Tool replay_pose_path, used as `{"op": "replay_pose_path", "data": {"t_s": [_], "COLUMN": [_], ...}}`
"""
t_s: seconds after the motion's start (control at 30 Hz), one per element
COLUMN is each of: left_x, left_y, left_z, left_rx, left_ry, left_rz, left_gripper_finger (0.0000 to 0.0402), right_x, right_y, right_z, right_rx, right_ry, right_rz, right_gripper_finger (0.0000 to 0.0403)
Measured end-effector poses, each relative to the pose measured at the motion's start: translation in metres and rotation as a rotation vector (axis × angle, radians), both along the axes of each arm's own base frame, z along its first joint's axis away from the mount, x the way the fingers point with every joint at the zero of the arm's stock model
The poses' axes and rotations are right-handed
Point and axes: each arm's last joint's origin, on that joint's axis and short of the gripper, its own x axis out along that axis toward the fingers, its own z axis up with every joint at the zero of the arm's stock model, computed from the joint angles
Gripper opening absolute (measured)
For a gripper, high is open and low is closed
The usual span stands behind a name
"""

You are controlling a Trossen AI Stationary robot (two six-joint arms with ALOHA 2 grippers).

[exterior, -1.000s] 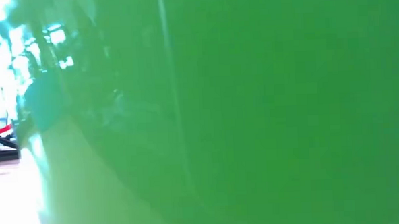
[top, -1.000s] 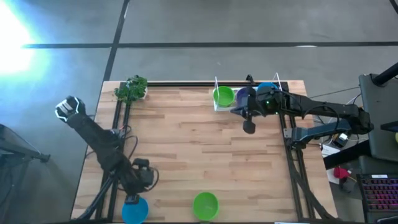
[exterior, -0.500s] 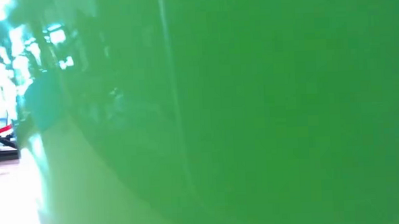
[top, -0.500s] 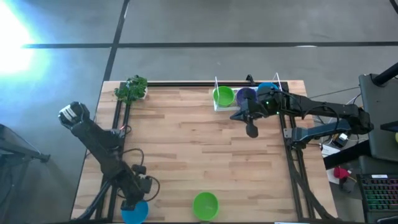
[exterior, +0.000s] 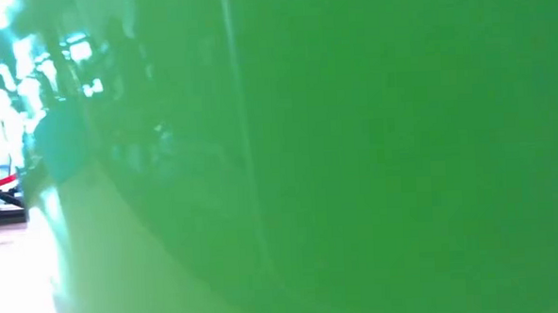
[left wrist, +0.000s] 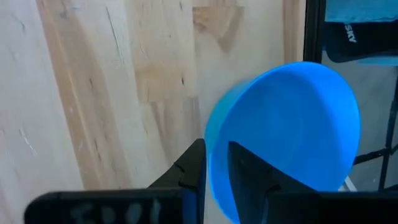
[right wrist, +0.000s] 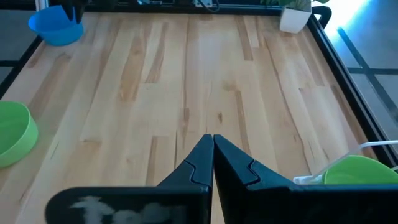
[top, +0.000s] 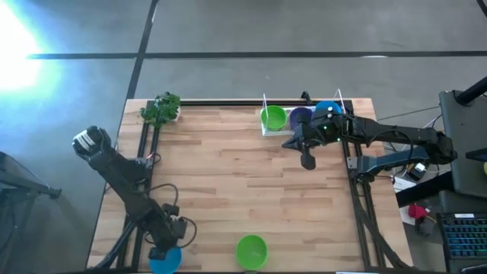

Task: Pick & Place Mini bowls
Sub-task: Stack the blue bowl on top of the blue bowl on the shelf

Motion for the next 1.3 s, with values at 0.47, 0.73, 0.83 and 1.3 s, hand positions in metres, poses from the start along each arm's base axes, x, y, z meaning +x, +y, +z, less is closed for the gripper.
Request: {"op": "replay_pose_path", "data": {"t_s": [0.47, 0.73, 0.83, 1.3], "left_x": [0.006, 0.007, 0.009, 0.037], "left_y": [-0.009, -0.009, -0.007, 0.059], "left_z": [-0.024, -0.024, -0.023, 0.030], "left_rx": [0.053, 0.046, 0.049, 0.103], "left_ry": [0.055, 0.044, 0.036, -0.263], "left_rz": [-0.016, -0.049, -0.039, 0.296], "left_gripper_finger": [0.0059, 0.0006, 0.0003, 0.0001], "right_x": [0.000, 0.000, 0.000, 0.000], "right_y": [0.000, 0.000, 0.000, 0.000], "right_z": [0.000, 0.000, 0.000, 0.000], "right_rx": [0.000, 0.000, 0.000, 0.000], "right_ry": [0.001, 0.001, 0.001, 0.002], "right_rz": [0.000, 0.000, 0.000, 0.000], "right_gripper_finger": [0.0008, 0.0008, 0.0008, 0.0008]}}
